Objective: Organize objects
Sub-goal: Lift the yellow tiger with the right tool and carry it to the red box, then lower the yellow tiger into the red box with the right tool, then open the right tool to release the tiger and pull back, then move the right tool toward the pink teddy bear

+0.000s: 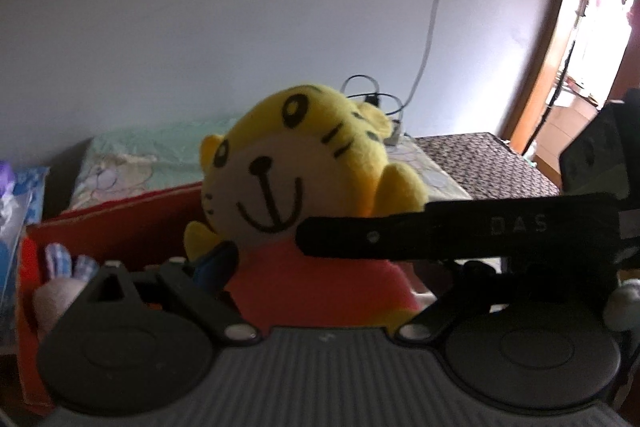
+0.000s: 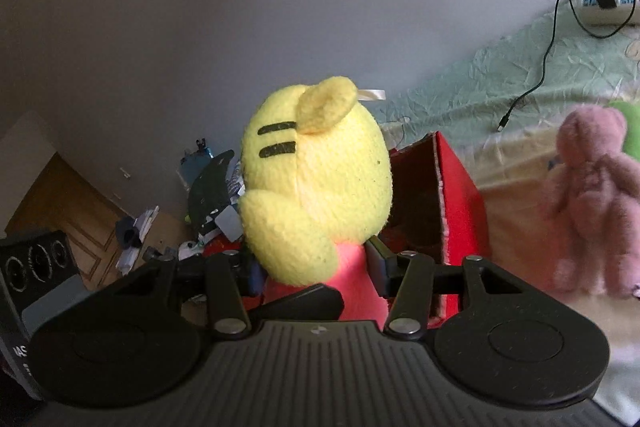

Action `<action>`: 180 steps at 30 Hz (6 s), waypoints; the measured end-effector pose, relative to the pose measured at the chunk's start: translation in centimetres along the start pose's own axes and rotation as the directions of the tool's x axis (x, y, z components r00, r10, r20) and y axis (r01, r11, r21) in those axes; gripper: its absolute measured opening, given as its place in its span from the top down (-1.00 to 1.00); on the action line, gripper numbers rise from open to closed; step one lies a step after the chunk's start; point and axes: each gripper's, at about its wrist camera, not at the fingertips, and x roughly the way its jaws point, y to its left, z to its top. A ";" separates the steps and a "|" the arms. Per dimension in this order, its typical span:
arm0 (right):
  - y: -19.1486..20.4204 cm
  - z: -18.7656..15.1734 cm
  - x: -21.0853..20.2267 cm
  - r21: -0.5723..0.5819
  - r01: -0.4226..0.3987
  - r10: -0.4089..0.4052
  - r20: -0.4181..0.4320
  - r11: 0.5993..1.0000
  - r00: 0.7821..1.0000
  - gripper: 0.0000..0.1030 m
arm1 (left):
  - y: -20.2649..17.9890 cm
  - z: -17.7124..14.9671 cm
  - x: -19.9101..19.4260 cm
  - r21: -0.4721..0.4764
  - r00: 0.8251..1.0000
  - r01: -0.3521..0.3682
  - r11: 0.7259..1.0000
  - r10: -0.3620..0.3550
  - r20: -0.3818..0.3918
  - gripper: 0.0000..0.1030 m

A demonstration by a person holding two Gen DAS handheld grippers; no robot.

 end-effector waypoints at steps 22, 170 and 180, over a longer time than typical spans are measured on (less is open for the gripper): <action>0.5 0.5 7.9 -0.130 0.277 -0.293 -0.132 0.952 0.947 -0.01 | 6.4 -1.5 5.0 -0.044 0.993 -0.004 0.999 -0.001 -0.116 -0.79; -15.6 1.9 -8.3 0.038 0.170 -0.171 0.022 0.985 0.985 0.25 | -9.7 1.6 9.9 0.018 0.944 -0.283 0.959 0.281 -0.175 -0.84; -18.6 4.2 -8.7 0.077 0.165 -0.168 0.036 0.983 0.985 0.15 | -12.5 1.2 14.8 0.046 0.961 -0.143 0.989 0.150 -0.235 -0.83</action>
